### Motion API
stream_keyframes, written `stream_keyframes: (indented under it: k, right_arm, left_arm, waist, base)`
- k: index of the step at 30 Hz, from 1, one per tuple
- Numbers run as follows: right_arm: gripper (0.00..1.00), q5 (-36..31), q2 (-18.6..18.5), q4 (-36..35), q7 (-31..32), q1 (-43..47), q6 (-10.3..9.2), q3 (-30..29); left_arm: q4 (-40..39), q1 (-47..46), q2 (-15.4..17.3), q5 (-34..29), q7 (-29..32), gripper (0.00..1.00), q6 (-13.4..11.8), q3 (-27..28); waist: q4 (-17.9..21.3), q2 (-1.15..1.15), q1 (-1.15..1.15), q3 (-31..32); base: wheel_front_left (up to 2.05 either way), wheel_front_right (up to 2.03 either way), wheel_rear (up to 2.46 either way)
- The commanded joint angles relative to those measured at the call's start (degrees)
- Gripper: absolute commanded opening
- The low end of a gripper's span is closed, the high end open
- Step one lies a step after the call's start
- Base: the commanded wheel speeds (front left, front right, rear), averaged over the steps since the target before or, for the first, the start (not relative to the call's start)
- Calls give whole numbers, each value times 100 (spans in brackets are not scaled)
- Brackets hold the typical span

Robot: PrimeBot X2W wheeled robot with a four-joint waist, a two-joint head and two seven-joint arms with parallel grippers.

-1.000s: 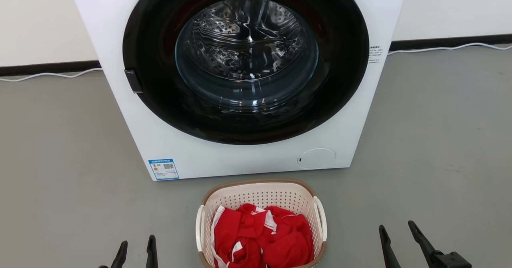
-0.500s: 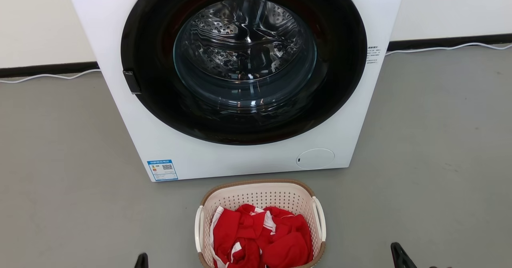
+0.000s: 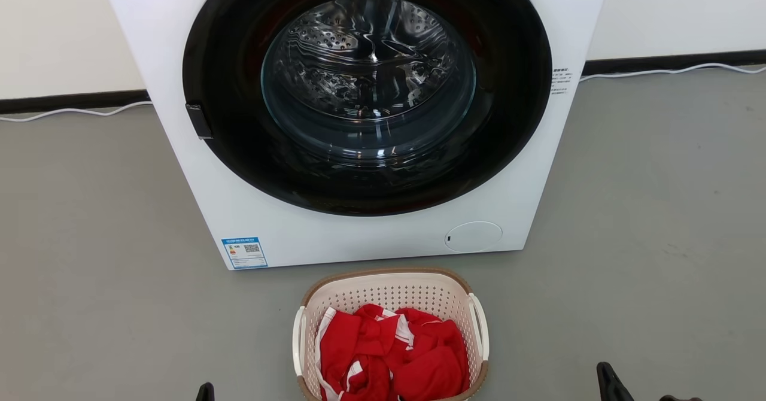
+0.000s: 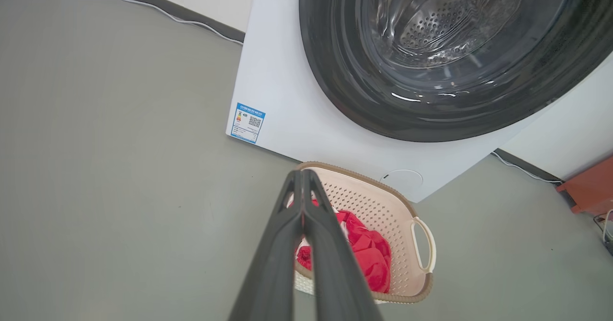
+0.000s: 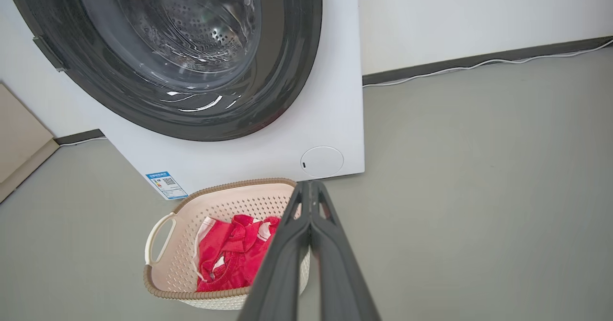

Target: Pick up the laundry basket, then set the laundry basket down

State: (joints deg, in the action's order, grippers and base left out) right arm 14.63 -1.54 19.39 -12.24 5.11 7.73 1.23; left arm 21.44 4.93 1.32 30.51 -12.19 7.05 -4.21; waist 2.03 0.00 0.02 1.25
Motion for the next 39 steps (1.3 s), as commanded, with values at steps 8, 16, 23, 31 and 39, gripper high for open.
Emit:
stream_keyframes:
  k: [8,16,23,31,39]
  right_arm:
    - [0,682,-97,-183,130,-248,-5,-45]
    - [0,1261,-118,-212,247,-316,-6,-77]
    - [0,1761,-134,-238,352,-375,-7,-108]
    - [0,2335,-150,-267,475,-443,-9,-148]
    - [0,2835,-163,-292,584,-502,-10,-184]
  left_arm:
    - [-193,-277,74,547,155,0,8,142]
    - [-236,-343,80,990,291,0,11,216]
    - [-273,-400,86,1374,409,0,13,280]
    - [-316,-466,92,1817,544,0,16,354]
    - [-354,-524,98,2205,663,0,19,419]
  waist:
    - [-16,0,-2,-11]
    - [-30,0,-2,-21]
    - [-43,0,-2,-30]
    - [-58,0,-2,-41]
    - [-71,0,-2,-50]
  base:
    - [0,0,0]
    - [0,0,0]
    - [0,0,0]
    - [0,0,0]
    - [0,0,0]
